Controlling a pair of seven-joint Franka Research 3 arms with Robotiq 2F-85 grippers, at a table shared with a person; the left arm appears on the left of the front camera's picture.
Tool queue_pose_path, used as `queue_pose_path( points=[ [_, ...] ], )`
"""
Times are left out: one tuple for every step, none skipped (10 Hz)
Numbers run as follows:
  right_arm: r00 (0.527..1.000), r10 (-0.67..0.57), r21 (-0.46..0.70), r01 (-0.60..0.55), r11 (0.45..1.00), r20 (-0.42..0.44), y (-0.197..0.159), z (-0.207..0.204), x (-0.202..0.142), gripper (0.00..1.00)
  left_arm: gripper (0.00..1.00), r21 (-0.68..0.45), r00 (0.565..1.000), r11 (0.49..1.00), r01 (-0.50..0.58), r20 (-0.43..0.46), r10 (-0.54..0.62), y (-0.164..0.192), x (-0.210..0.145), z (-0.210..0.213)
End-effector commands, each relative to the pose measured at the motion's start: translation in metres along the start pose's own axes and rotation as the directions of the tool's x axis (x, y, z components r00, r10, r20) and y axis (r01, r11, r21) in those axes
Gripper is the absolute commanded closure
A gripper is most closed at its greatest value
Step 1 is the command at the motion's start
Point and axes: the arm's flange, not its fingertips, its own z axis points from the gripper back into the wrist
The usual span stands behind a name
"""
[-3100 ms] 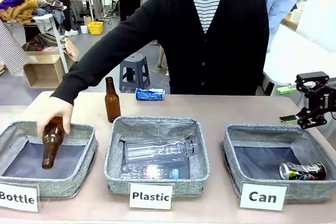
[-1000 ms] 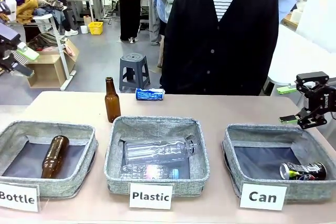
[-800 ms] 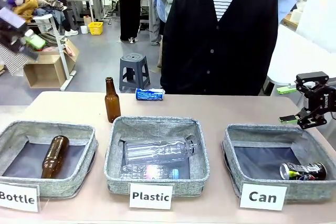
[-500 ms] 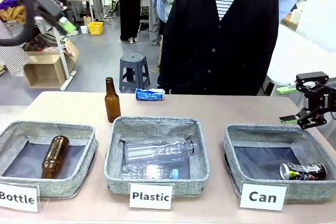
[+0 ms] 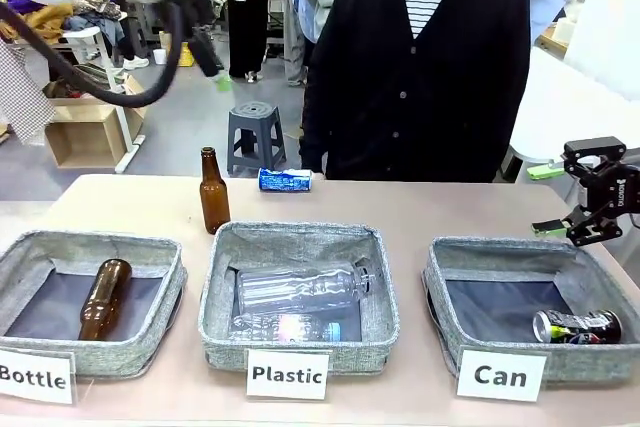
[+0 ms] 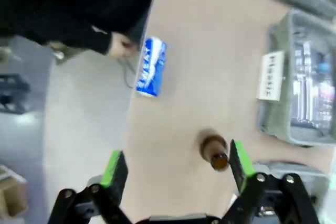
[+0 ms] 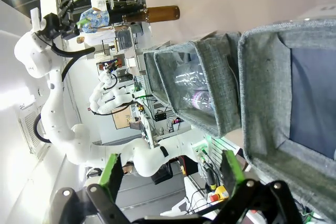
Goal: Sort the can waste into the basket.
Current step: Pick up the can waste from the table and place it in the right Fabric basket.
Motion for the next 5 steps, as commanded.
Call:
queue_pose_path(
  points=[
    [1.0, 0.008, -0.002, -0.008, 1.0, 0.002, 0.001, 0.0, 0.0, 0.0, 0.0, 0.041, 0.97, 0.994, -0.104, -0.216, 0.111, 0.01, 0.027, -0.031],
    [1.0, 0.008, -0.002, -0.008, 1.0, 0.002, 0.001, 0.0, 0.0, 0.0, 0.0, 0.0, 1.0, 1.0, 0.0, 0.0, 0.0, 0.0, 0.0, 0.0],
    [1.0, 0.008, -0.002, -0.008, 1.0, 0.002, 0.001, 0.0, 0.0, 0.0, 0.0, 0.0, 1.0, 1.0, 0.0, 0.0, 0.0, 0.0, 0.0, 0.0],
    [1.0, 0.008, -0.002, -0.008, 1.0, 0.002, 0.001, 0.0, 0.0, 0.0, 0.0, 0.0, 1.0, 1.0, 0.0, 0.0, 0.0, 0.0, 0.0, 0.0],
    [1.0, 0.008, -0.002, -0.008, 1.0, 0.002, 0.001, 0.0, 0.0, 0.0, 0.0, 0.023, 0.998, 1.0, -0.005, -0.057, 0.007, -0.002, 0.017, -0.019]
  ],
)
